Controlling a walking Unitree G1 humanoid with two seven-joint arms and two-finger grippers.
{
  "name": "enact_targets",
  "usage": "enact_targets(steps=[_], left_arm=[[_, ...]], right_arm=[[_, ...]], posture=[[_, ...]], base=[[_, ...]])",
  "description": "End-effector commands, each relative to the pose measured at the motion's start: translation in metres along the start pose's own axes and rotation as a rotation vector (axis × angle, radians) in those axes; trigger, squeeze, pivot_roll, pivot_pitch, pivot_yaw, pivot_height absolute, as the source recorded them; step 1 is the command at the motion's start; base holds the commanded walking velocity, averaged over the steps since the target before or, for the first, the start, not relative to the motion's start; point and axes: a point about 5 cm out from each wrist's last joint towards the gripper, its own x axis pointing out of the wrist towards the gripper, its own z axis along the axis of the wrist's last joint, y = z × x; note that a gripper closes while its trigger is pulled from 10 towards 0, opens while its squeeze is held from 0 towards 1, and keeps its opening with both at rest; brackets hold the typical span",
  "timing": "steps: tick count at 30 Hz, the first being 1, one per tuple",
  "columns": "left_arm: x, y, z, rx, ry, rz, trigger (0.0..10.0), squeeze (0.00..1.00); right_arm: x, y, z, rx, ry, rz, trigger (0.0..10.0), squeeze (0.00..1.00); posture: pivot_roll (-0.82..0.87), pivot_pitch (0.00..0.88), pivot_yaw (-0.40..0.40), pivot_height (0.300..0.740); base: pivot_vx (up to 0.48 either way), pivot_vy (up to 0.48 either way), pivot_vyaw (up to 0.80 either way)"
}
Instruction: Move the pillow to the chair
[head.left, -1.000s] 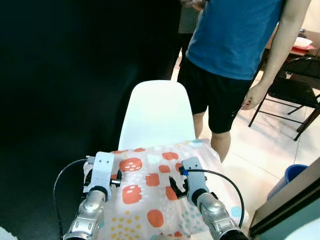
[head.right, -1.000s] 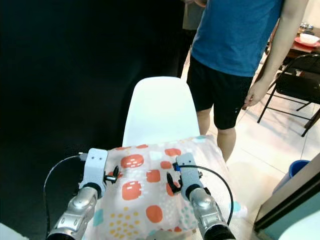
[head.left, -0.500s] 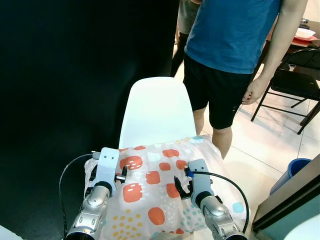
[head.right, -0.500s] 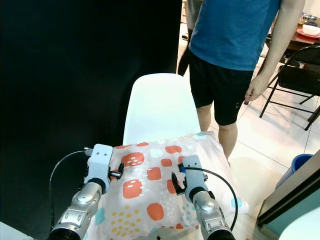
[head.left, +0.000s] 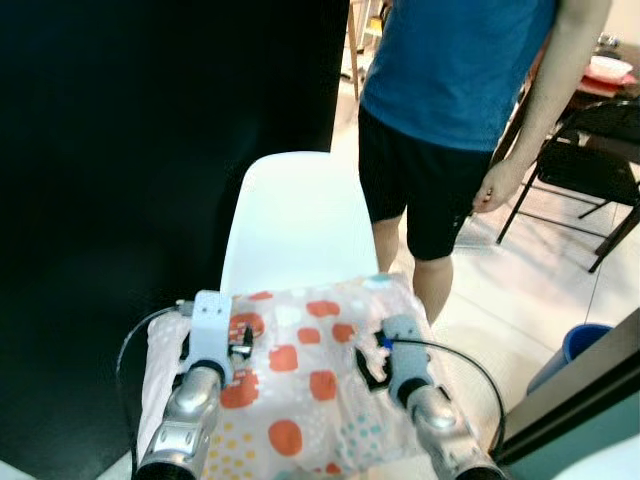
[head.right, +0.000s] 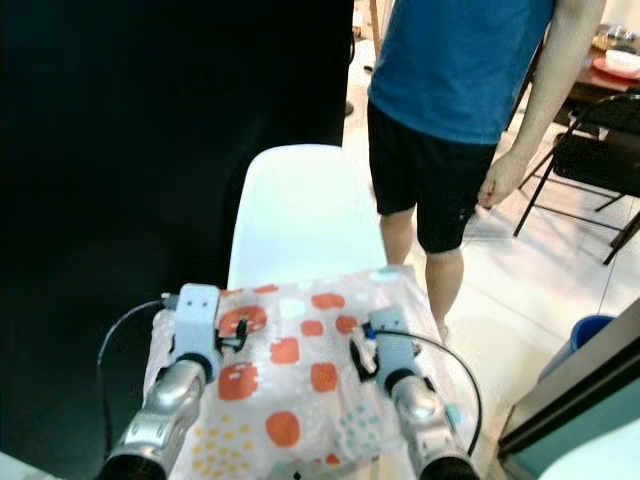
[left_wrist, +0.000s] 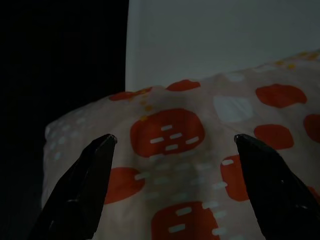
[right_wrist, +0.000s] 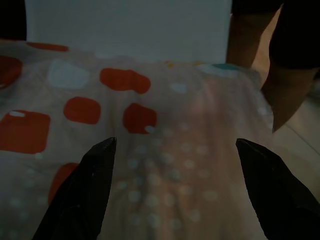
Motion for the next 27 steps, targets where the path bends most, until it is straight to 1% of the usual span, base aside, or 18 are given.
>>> enact_targets(steps=[1,5,11,16,17,18,19,20,27], left_arm=[[-0.0021,0.0048,-0.0046,-0.002,0.01,0.017,10.0,0.0],[-0.0031,0.0075,-0.0029,-0.027,-0.005,0.033,10.0,0.0],[-0.0039,0.0089,-0.0009,-0.04,-0.023,0.034,10.0,0.0],[-0.0026,0.0093,-0.0001,-0.006,-0.017,0.022,10.0,0.0],[-0.0022,0.0092,0.001,0.02,-0.02,0.01,10.0,0.0],[-0.0022,0.0092,0.001,0.02,-0.02,0.01,10.0,0.0],[-0.0021,0.0075,0.0031,0.051,-0.029,-0.016,10.0,0.0],[-0.0021,0.007,0.0039,0.059,-0.032,-0.024,10.0,0.0],[-0.0008,0.0052,0.0051,0.074,-0.035,-0.038,10.0,0.0]], right_arm=[[-0.0021,0.0049,-0.0061,0.011,0.024,0.012,10.0,0.0],[-0.0018,0.0058,-0.0055,0.009,0.022,0.017,10.0,0.0],[-0.0002,0.0066,-0.0033,0.006,0.02,0.024,10.0,0.0],[0.0012,0.0072,-0.0034,0.008,0.026,0.024,10.0,0.0],[0.0012,0.0077,-0.0046,0.015,0.033,0.022,10.0,0.0],[0.0012,0.0077,-0.0046,0.015,0.033,0.022,10.0,0.0],[0.0008,0.0084,-0.0072,0.032,0.044,0.014,10.0,0.0],[0.0006,0.0088,-0.0079,0.037,0.046,0.012,10.0,0.0],[-0.0001,0.0096,-0.0094,0.044,0.049,0.007,10.0,0.0]], posture=[[-0.01,0.078,-0.066,0.74],[-0.01,0.073,-0.069,0.74],[-0.01,0.07,-0.072,0.74],[0.01,0.069,-0.07,0.74],[0.01,0.069,-0.068,0.74],[0.01,0.069,-0.068,0.74],[0.01,0.069,-0.064,0.74],[0.01,0.068,-0.063,0.74],[0.01,0.067,-0.052,0.74]], base=[[0.0,0.0,0.0],[0.0,0.0,0.0],[0.0,0.457,0.0],[0.0,0.0,0.0],[0.0,0.0,0.0],[0.0,0.0,0.0],[0.0,0.0,0.0],[0.0,0.0,0.0],[0.0,0.0,0.0]])
